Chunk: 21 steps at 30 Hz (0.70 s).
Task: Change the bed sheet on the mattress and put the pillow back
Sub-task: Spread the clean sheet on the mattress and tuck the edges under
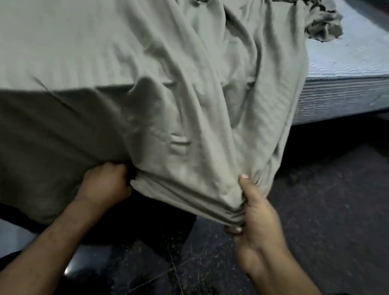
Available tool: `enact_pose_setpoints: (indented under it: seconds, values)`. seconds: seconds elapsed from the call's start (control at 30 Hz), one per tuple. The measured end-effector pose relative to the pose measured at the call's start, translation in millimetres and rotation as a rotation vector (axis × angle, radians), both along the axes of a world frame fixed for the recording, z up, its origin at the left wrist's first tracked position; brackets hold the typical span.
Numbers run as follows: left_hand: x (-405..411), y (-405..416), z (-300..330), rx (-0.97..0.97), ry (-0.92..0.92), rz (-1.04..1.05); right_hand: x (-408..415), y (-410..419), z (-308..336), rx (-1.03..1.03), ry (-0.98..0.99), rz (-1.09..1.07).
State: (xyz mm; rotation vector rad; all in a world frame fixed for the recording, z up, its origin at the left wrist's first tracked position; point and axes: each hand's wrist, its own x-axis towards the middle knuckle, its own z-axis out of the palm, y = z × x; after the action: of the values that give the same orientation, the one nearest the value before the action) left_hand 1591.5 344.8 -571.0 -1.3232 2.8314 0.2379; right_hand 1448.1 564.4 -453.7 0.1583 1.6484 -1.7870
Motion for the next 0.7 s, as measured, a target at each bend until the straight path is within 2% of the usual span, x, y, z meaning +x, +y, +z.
enact_pose_setpoints:
  seconds: [0.13,0.27,0.4,0.53,0.6,0.7]
  values:
    - [15.8,-14.6,9.0,0.108,-0.196,0.081,-18.9,-20.5,-73.8,0.257,0.091,-0.052]
    - [30.6,-16.2,13.3,0.125,-0.273,0.102,-54.2,-32.9,-128.2,0.448,0.233,-0.031]
    - [36.9,-11.7,9.8,0.14,-0.31,0.08,-83.2,-57.2,-147.6,0.511,0.329,0.019]
    - [49.6,-13.1,4.2,0.112,-0.279,0.051,-97.4,-86.0,-166.2,0.573,0.329,0.079]
    - [54.5,-11.9,2.8,0.121,-0.274,0.042,-100.4,-98.8,-173.9,0.57,0.293,0.079]
    - [62.1,-11.3,-5.3,0.243,-0.312,0.019,-100.5,-115.2,-182.1,0.475,0.182,0.038]
